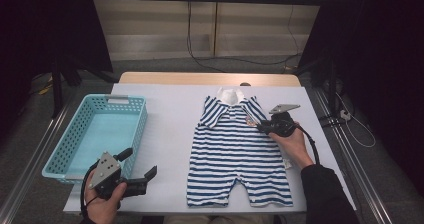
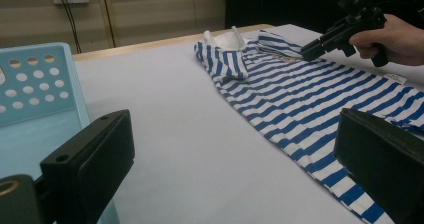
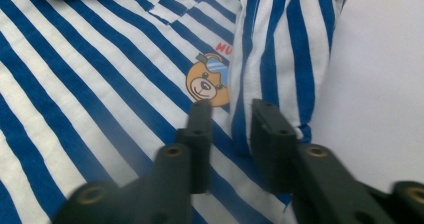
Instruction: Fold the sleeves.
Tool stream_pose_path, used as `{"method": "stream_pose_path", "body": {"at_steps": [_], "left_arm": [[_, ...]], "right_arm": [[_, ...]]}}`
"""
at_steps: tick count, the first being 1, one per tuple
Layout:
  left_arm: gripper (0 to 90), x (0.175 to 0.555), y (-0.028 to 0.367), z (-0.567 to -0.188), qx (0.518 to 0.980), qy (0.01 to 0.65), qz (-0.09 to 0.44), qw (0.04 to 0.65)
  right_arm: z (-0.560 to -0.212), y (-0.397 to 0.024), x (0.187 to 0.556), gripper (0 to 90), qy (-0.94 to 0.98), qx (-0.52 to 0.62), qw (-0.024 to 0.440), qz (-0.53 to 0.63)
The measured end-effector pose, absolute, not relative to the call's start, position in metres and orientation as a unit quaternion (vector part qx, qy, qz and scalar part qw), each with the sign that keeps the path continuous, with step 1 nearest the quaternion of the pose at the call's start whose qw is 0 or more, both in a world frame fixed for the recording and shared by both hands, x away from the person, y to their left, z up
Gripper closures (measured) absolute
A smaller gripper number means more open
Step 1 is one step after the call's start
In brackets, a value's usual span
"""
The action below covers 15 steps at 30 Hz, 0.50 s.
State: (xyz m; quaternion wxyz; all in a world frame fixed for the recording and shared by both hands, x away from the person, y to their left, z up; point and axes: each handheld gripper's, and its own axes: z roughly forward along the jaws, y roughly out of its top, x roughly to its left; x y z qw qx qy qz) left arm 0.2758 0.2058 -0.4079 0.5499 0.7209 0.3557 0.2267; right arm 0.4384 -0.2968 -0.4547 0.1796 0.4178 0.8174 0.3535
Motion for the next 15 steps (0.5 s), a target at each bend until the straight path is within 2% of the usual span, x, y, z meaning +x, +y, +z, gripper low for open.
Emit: {"method": "stream_pose_path", "body": {"at_steps": [3, 6, 15], "left_arm": [[3.1, 0.276, 0.205, -0.408, 0.722, 0.353, 0.226, 0.551], [3.1, 0.277, 0.203, -0.408, 0.72, 0.354, 0.223, 0.554], [3.1, 0.278, 0.193, -0.406, 0.721, 0.346, 0.224, 0.557]], "right_arm": [[-0.451, -0.295, 0.434, 52.9, 0.802, 0.42, 0.195, 0.377], [-0.445, -0.296, 0.429, 44.4, 0.783, 0.425, 0.206, 0.405], [-0.432, -0.303, 0.402, 27.3, 0.747, 0.43, 0.231, 0.452]]}}
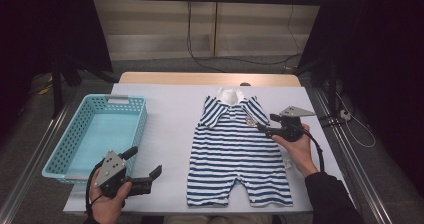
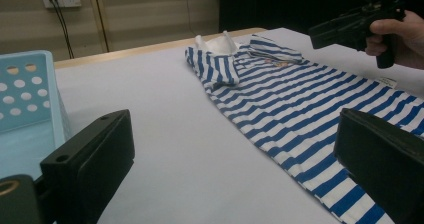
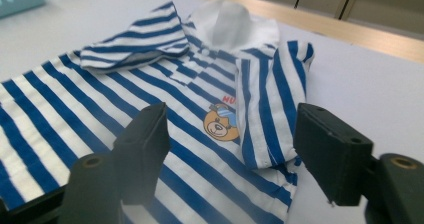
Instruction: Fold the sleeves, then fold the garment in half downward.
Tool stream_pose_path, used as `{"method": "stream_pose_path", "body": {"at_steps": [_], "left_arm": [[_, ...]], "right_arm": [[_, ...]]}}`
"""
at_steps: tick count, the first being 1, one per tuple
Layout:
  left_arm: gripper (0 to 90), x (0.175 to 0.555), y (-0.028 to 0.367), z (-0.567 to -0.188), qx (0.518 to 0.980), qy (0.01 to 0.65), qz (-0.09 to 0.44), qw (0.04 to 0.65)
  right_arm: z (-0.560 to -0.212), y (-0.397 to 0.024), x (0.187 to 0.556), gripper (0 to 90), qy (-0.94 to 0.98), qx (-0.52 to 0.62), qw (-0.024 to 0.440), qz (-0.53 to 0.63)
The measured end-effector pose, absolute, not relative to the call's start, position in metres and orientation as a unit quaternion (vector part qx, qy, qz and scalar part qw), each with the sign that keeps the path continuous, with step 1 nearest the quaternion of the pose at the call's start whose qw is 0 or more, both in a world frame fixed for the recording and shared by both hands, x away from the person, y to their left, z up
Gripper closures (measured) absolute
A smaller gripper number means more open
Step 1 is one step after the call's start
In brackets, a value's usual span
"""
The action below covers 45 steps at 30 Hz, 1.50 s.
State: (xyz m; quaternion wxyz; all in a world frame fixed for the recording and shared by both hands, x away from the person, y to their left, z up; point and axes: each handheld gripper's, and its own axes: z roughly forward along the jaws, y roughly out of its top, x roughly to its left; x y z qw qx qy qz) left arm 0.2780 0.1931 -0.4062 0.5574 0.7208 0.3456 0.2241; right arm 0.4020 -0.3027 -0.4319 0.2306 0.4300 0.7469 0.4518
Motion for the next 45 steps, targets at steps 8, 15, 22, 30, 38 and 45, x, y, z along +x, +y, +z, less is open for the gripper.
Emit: {"method": "stream_pose_path", "body": {"at_steps": [8, 15, 22, 30, 38, 45], "left_arm": [[3.1, 0.281, 0.187, -0.405, 0.724, 0.342, 0.231, 0.553], [3.1, 0.285, 0.179, -0.403, 0.722, 0.338, 0.227, 0.56], [3.1, 0.288, 0.169, -0.403, 0.728, 0.329, 0.226, 0.557], [3.1, 0.291, 0.162, -0.403, 0.727, 0.329, 0.228, 0.558], [2.9, 0.298, 0.139, -0.402, 0.747, 0.316, 0.198, 0.551], [3.7, 0.31, 0.122, -0.413, 0.783, 0.297, 0.165, 0.522]], "right_arm": [[-0.425, -0.311, 0.372, 14.8, 0.715, 0.437, 0.255, 0.482], [-0.425, -0.313, 0.344, 5.5, 0.702, 0.439, 0.273, 0.49], [-0.423, -0.315, 0.314, 5.0, 0.691, 0.438, 0.291, 0.496], [-0.424, -0.316, 0.299, 5.2, 0.691, 0.445, 0.293, 0.489], [-0.423, -0.322, 0.28, 5.7, 0.688, 0.458, 0.28, 0.489], [-0.423, -0.323, 0.279, 5.5, 0.708, 0.464, 0.252, 0.469]]}}
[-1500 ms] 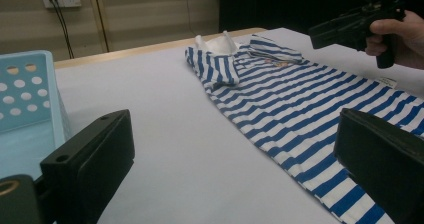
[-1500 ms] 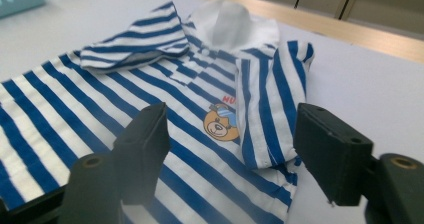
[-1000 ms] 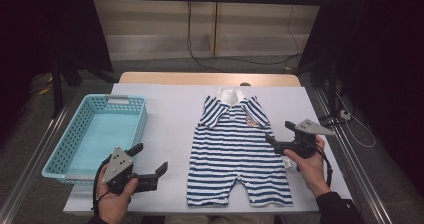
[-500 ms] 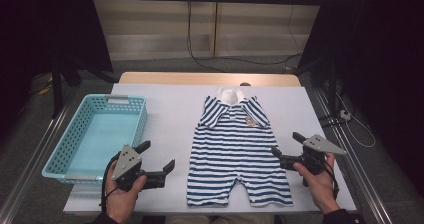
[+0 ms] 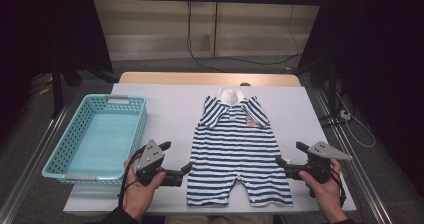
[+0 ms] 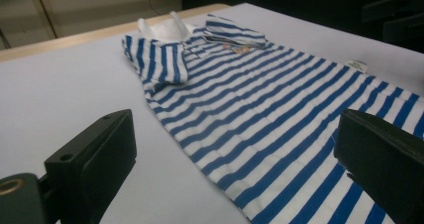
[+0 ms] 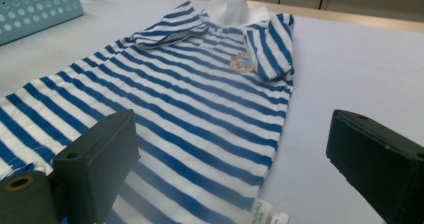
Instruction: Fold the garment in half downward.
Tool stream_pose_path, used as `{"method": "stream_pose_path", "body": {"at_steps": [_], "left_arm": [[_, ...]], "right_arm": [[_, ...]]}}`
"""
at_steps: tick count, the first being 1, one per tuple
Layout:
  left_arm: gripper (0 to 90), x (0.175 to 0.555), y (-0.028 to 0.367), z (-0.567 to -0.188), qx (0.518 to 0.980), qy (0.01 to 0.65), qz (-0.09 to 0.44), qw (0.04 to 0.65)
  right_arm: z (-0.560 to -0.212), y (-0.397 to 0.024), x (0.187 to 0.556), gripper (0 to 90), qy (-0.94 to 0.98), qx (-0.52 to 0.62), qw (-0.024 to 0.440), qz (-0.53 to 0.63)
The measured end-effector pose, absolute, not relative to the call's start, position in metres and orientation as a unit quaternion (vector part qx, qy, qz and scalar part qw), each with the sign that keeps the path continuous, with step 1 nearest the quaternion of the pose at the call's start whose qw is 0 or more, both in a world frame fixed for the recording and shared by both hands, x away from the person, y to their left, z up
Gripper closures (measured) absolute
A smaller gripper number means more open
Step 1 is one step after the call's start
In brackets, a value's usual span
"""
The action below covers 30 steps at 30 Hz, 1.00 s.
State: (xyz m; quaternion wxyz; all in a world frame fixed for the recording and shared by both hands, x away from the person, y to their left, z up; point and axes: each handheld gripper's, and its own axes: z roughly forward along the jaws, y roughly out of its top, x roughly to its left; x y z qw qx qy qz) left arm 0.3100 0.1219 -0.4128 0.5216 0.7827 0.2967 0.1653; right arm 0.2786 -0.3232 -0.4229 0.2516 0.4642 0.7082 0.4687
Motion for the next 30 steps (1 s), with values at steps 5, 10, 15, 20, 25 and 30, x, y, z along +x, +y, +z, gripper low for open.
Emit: {"method": "stream_pose_path", "body": {"at_steps": [5, 10, 15, 20, 25, 30], "left_arm": [[4.2, 0.321, 0.115, -0.42, 0.803, 0.296, 0.144, 0.497], [4.4, 0.323, 0.108, -0.428, 0.822, 0.286, 0.125, 0.477], [4.6, 0.327, 0.107, -0.431, 0.822, 0.296, 0.123, 0.471], [6.2, 0.337, 0.1, -0.44, 0.837, 0.304, 0.111, 0.441], [7.8, 0.349, 0.094, -0.452, 0.847, 0.32, 0.093, 0.415], [19.6, 0.348, 0.09, -0.455, 0.866, 0.307, 0.088, 0.385]], "right_arm": [[-0.426, -0.321, 0.283, 5.6, 0.73, 0.463, 0.223, 0.45], [-0.433, -0.318, 0.285, 6.9, 0.756, 0.466, 0.194, 0.416], [-0.439, -0.319, 0.286, 12.6, 0.779, 0.458, 0.177, 0.389], [-0.442, -0.324, 0.29, 23.4, 0.782, 0.474, 0.171, 0.367], [-0.442, -0.326, 0.298, 34.1, 0.782, 0.478, 0.17, 0.361], [-0.446, -0.325, 0.298, 40.8, 0.794, 0.48, 0.161, 0.336]]}}
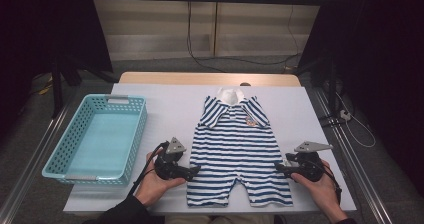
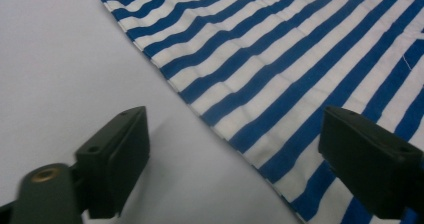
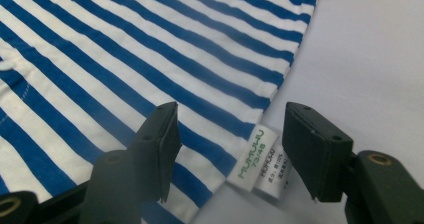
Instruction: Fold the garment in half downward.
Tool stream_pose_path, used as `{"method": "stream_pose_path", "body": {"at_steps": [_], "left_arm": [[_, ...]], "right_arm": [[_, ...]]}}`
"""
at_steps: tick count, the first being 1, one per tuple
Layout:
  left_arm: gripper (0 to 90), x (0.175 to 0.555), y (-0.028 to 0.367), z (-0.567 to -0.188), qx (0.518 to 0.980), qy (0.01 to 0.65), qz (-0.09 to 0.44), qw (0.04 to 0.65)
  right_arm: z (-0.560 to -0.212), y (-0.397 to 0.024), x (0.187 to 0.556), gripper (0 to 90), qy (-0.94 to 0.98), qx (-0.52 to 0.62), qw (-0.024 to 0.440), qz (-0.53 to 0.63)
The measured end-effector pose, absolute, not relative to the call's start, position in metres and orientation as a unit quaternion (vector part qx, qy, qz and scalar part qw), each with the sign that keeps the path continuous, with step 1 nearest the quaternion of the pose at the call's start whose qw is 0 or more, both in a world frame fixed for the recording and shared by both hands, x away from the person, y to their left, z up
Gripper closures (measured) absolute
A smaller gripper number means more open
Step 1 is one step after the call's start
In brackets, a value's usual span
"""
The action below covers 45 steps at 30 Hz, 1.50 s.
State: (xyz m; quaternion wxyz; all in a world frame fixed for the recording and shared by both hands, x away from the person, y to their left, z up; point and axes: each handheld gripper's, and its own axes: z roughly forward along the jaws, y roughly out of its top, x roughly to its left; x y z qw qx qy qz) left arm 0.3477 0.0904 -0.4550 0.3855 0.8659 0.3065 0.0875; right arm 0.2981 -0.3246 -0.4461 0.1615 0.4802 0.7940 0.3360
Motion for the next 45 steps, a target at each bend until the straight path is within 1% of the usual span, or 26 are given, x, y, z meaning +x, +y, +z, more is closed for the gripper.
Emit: {"method": "stream_pose_path", "body": {"at_steps": [2, 3, 4, 5, 6, 7, 9, 10, 11, 12, 13, 14, 15, 16, 18, 21, 22, 23, 24, 30, 33, 34, 35, 38, 39, 45], "left_arm": [[28.2, 0.344, 0.087, -0.457, 0.867, 0.303, 0.118, 0.377], [29.8, 0.343, 0.087, -0.455, 0.869, 0.305, 0.114, 0.373], [33.4, 0.342, 0.086, -0.455, 0.869, 0.304, 0.113, 0.375], [39.8, 0.341, 0.086, -0.455, 0.868, 0.302, 0.115, 0.377], [46.3, 0.339, 0.086, -0.454, 0.868, 0.3, 0.108, 0.381], [55.6, 0.338, 0.086, -0.453, 0.872, 0.291, 0.099, 0.38], [67.3, 0.335, 0.085, -0.453, 0.877, 0.273, 0.098, 0.382], [71.8, 0.334, 0.085, -0.453, 0.877, 0.272, 0.093, 0.384], [77.0, 0.334, 0.086, -0.452, 0.878, 0.275, 0.085, 0.383], [81.3, 0.336, 0.088, -0.453, 0.872, 0.277, 0.061, 0.398], [86.5, 0.337, 0.089, -0.453, 0.872, 0.279, 0.056, 0.399], [88.4, 0.336, 0.09, -0.453, 0.872, 0.28, 0.054, 0.398], [88.8, 0.336, 0.09, -0.453, 0.871, 0.283, 0.055, 0.397], [89.1, 0.334, 0.09, -0.45, 0.875, 0.29, 0.068, 0.381], [89.3, 0.334, 0.09, -0.45, 0.874, 0.296, 0.064, 0.38], [89.4, 0.331, 0.094, -0.449, 0.873, 0.299, 0.048, 0.382], [89.4, 0.331, 0.096, -0.451, 0.87, 0.292, 0.028, 0.396], [89.4, 0.33, 0.098, -0.45, 0.87, 0.292, 0.027, 0.396], [89.4, 0.328, 0.099, -0.449, 0.874, 0.296, 0.04, 0.385], [89.4, 0.32, 0.103, -0.447, 0.876, 0.292, 0.033, 0.383], [89.4, 0.314, 0.105, -0.446, 0.879, 0.287, 0.027, 0.38], [89.4, 0.312, 0.105, -0.447, 0.876, 0.28, 0.008, 0.392], [89.4, 0.311, 0.106, -0.447, 0.877, 0.279, 0.009, 0.392], [89.4, 0.306, 0.105, -0.448, 0.872, 0.291, -0.004, 0.394], [89.4, 0.304, 0.106, -0.447, 0.873, 0.299, -0.005, 0.386], [89.4, 0.293, 0.106, -0.446, 0.876, 0.293, -0.009, 0.383]], "right_arm": [[-0.448, -0.324, 0.298, 43.7, 0.796, 0.486, 0.15, 0.327], [-0.448, -0.324, 0.298, 44.5, 0.797, 0.485, 0.153, 0.326], [-0.448, -0.324, 0.298, 44.9, 0.798, 0.484, 0.153, 0.324], [-0.448, -0.324, 0.299, 46.4, 0.801, 0.48, 0.155, 0.322], [-0.448, -0.324, 0.299, 49.6, 0.801, 0.481, 0.158, 0.32], [-0.448, -0.324, 0.299, 52.8, 0.801, 0.481, 0.164, 0.318], [-0.447, -0.324, 0.298, 61.2, 0.801, 0.482, 0.163, 0.316], [-0.447, -0.324, 0.298, 65.5, 0.802, 0.48, 0.163, 0.317], [-0.447, -0.323, 0.297, 71.5, 0.801, 0.482, 0.157, 0.318], [-0.447, -0.322, 0.297, 75.5, 0.805, 0.474, 0.16, 0.318], [-0.446, -0.321, 0.297, 79.9, 0.806, 0.473, 0.158, 0.317], [-0.446, -0.321, 0.297, 83.3, 0.809, 0.469, 0.158, 0.318], [-0.446, -0.321, 0.297, 85.7, 0.81, 0.465, 0.157, 0.32], [-0.445, -0.321, 0.296, 86.8, 0.81, 0.466, 0.155, 0.321], [-0.445, -0.322, 0.294, 87.5, 0.808, 0.466, 0.152, 0.326], [-0.444, -0.325, 0.287, 87.7, 0.809, 0.464, 0.145, 0.33], [-0.444, -0.325, 0.284, 87.7, 0.81, 0.462, 0.143, 0.331], [-0.443, -0.325, 0.283, 87.7, 0.812, 0.458, 0.141, 0.333], [-0.443, -0.324, 0.28, 87.7, 0.813, 0.458, 0.137, 0.331], [-0.443, -0.325, 0.274, 87.7, 0.819, 0.446, 0.129, 0.336], [-0.443, -0.324, 0.268, 87.7, 0.823, 0.443, 0.124, 0.335], [-0.443, -0.324, 0.267, 87.7, 0.825, 0.439, 0.122, 0.336], [-0.443, -0.324, 0.265, 87.7, 0.826, 0.437, 0.12, 0.336], [-0.442, -0.322, 0.261, 87.7, 0.832, 0.425, 0.119, 0.335], [-0.443, -0.322, 0.26, 87.7, 0.835, 0.42, 0.121, 0.335], [-0.44, -0.321, 0.249, 87.4, 0.835, 0.423, 0.113, 0.333]]}}
